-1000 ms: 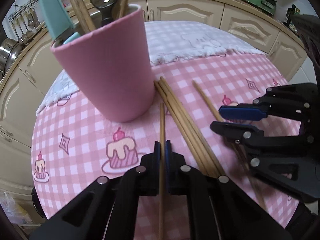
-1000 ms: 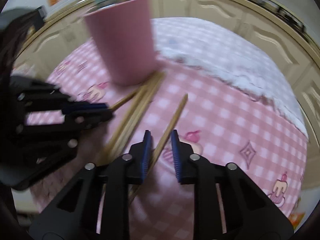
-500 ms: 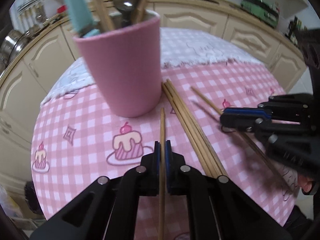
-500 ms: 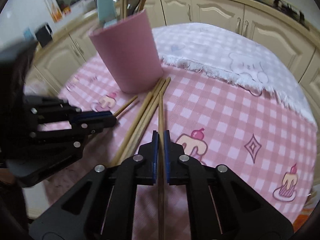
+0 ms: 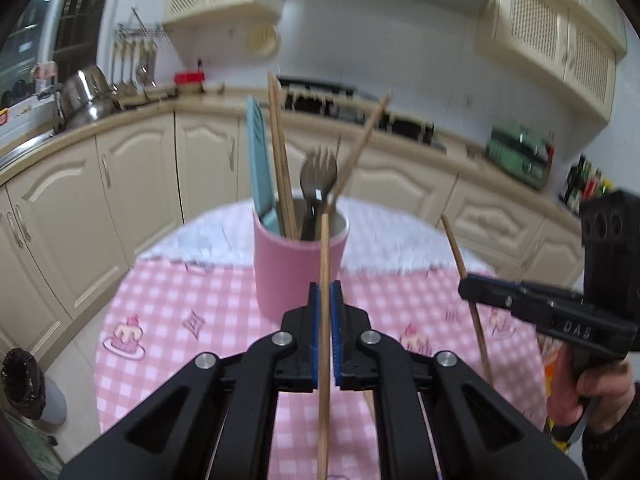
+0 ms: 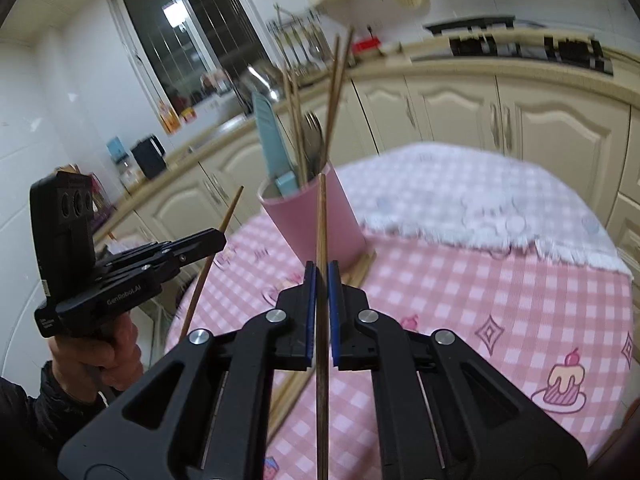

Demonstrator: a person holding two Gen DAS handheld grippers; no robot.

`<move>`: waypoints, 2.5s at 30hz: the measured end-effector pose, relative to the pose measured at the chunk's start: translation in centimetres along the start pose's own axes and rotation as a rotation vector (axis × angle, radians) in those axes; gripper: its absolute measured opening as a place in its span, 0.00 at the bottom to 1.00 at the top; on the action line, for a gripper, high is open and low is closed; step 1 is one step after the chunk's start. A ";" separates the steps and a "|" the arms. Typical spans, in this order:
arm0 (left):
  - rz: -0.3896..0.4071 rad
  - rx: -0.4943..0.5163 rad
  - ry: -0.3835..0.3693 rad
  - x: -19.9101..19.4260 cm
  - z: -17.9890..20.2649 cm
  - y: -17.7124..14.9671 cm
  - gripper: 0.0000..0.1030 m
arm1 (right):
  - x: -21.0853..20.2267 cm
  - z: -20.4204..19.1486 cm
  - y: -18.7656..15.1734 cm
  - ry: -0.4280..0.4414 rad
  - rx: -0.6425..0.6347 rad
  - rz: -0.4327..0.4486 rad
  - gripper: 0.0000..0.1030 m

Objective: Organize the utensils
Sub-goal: 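Lift both chopsticks, insert them into the pink cup and open both tools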

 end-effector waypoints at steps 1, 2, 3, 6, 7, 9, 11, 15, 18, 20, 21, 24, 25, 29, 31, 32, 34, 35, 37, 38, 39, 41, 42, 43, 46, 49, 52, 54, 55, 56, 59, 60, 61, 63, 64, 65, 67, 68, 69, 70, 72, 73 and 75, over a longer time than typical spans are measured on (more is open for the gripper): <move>0.023 -0.009 -0.001 -0.5 0.1 0.3 0.04 | -0.4 -0.3 0.2 0.008 -0.008 0.024 0.06; 0.057 -0.020 -0.002 -0.9 0.0 0.6 0.04 | -0.8 -0.7 0.5 0.016 -0.020 0.044 0.06; 0.079 -0.024 -0.002 -1.3 0.0 1.0 0.04 | -1.2 -0.8 0.6 0.020 -0.028 0.056 0.06; 0.151 -0.042 -0.004 -2.6 0.0 1.9 0.04 | -2.1 -1.6 1.6 0.033 -0.048 0.102 0.06; 0.169 -0.046 -0.003 -2.8 0.1 2.2 0.04 | -2.3 -1.6 1.9 0.037 -0.049 0.111 0.06; 0.193 -0.050 0.000 -3.1 -0.1 2.7 0.04 | -2.5 -1.8 2.4 0.041 -0.052 0.129 0.06; 0.211 -0.057 0.005 -3.1 -0.1 3.1 0.04 | -2.8 -2.2 3.0 0.049 -0.058 0.149 0.06; 0.253 -0.066 0.012 -3.5 0.0 4.0 0.04 | -3.2 -2.9 4.1 0.060 -0.078 0.178 0.06; 0.283 -0.073 0.016 -3.7 0.0 4.7 0.04 | -3.4 -3.5 5.3 0.070 -0.095 0.202 0.06; 0.304 -0.077 0.024 -3.8 -0.2 5.4 0.04 | -3.5 -3.9 6.2 0.078 -0.106 0.218 0.06; 0.313 -0.080 0.024 -3.8 -0.2 5.8 0.04 | -3.5 -4.0 6.6 0.080 -0.112 0.226 0.06; 0.356 -0.083 0.027 -4.1 -0.2 7.0 0.04 | -3.7 -4.6 7.9 0.091 -0.132 0.250 0.06; 0.368 -0.083 0.026 -4.2 -0.2 7.4 0.04 | -3.8 -4.8 8.5 0.092 -0.140 0.262 0.06; 0.440 -0.086 0.024 -4.5 -0.4 9.8 0.04 | -4.1 -5.5 11.4 0.097 -0.164 0.313 0.06; 0.467 -0.091 0.021 -4.4 -0.4 11.0 0.04 | -3.9 -5.7 13.0 0.101 -0.172 0.334 0.06; 0.483 -0.092 0.021 -4.4 -0.4 11.7 0.04 | -3.8 -5.8 13.8 0.103 -0.175 0.343 0.06; 0.517 -0.094 0.019 -4.2 -0.3 13.2 0.04 | -3.7 -6.1 15.2 0.106 -0.183 0.360 0.06; 0.533 -0.095 0.019 -4.1 -0.3 13.9 0.04 | -3.6 -6.3 16.0 0.106 -0.189 0.371 0.06; 0.563 -0.096 0.019 -3.7 -0.1 15.4 0.04 | -3.3 -6.5 17.1 0.107 -0.195 0.384 0.06; 0.574 -0.099 0.020 -3.5 0.0 15.9 0.04 | -3.2 -6.6 17.7 0.105 -0.198 0.390 0.06; 0.585 -0.105 0.018 -3.1 -0.1 16.5 0.04 | -2.9 -6.6 18.3 0.102 -0.200 0.395 0.06; 0.596 -0.109 0.024 -2.4 -0.1 17.2 0.04 | -2.1 -6.6 19.1 0.093 -0.204 0.398 0.06; 0.601 -0.114 0.029 -1.9 -0.1 17.5 0.04 | -1.7 -6.4 19.4 0.087 -0.204 0.397 0.06; 0.602 -0.120 0.031 -1.4 -0.2 17.8 0.04 | -1.4 -6.4 19.5 0.083 -0.203 0.394 0.06; 0.600 -0.131 0.051 0.3 -0.8 18.1 0.04 | 0.0 -5.9 19.6 0.072 -0.204 0.377 0.06; 0.587 -0.144 0.070 1.9 -1.3 17.8 0.04 | 1.1 -5.3 19.2 0.062 -0.199 0.355 0.06; 0.570 -0.159 0.081 3.4 -1.9 17.0 0.04 | 2.3 -4.8 18.7 0.054 -0.191 0.329 0.06; 0.561 -0.162 0.088 4.1 -2.2 16.4 0.05 | 3.0 -4.7 18.3 0.047 -0.192 0.310 0.06; 0.553 -0.162 0.093 4.5 -2.3 16.1 0.05 | 3.4 -4.6 18.0 0.042 -0.194 0.297 0.06; 0.542 -0.161 0.097 4.8 -2.4 15.9 0.05 | 3.8 -4.6 17.8 0.038 -0.196 0.287 0.06; 0.519 -0.156 0.104 5.1 -2.7 15.0 0.06 | 4.7 -4.4 17.2 0.023 -0.197 0.244 0.07; 0.505 -0.146 0.108 4.9 -2.7 14.7 0.14 | 4.9 -4.3 17.1 0.010 -0.192 0.231 0.07; 0.499 -0.138 0.112 4.7 -2.7 14.5 0.25 | 5.0 -4.3 17.0 -0.003 -0.188 0.225 0.09; 0.514 -0.138 0.129 3.6 -2.9 13.9 0.71 | 4.4 -4.1 16.9 -0.022 -0.171 0.240 0.53; 0.521 -0.141 0.134 3.0 -3.0 13.8 0.75 | 3.9 -4.1 16.8 -0.024 -0.164 0.265 0.71; 0.523 -0.140 0.135 2.4 -3.1 13.6 0.78 | 3.1 -4.2 16.8 -0.028 -0.163 0.296 0.81; 0.515 -0.121 0.151 1.0 -3.1 13.4 0.86 | 2.2 -4.3 16.9 -0.037 -0.166 0.314 0.82; 0.514 -0.112 0.162 0.4 -3.1 13.3 0.91 | 1.8 -4.2 16.9 -0.039 -0.162 0.323 0.85; 0.511 -0.105 0.180 -0.4 -3.1 13.2 0.94 | 1.1 -4.2 17.0 -0.046 -0.156 0.342 0.91; 0.505 -0.102 0.192 -0.9 -3.1 13.0 0.95 | 0.7 -4.1 17.0 -0.053 -0.154 0.356 0.94; 0.484 -0.103 0.209 -1.9 -3.1 12.7 0.96 | -0.2 -4.0 17.0 -0.070 -0.144 0.370 0.94; 0.472 -0.103 0.213 -2.3 -3.1 12.6 0.96 | -0.4 -3.8 17.1 -0.074 -0.138 0.369 0.94; 0.442 -0.102 0.231 -3.1 -3.0 12.3 0.96 | -0.9 -3.5 17.0 -0.089 -0.119 0.367 0.94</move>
Point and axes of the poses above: each gripper's, at about its wrist camera, not at the fingertips, and x roughly the way its jaws point, z to its right, y to its top, the point moved 4 cm from there along x, roughly the way its jaws point
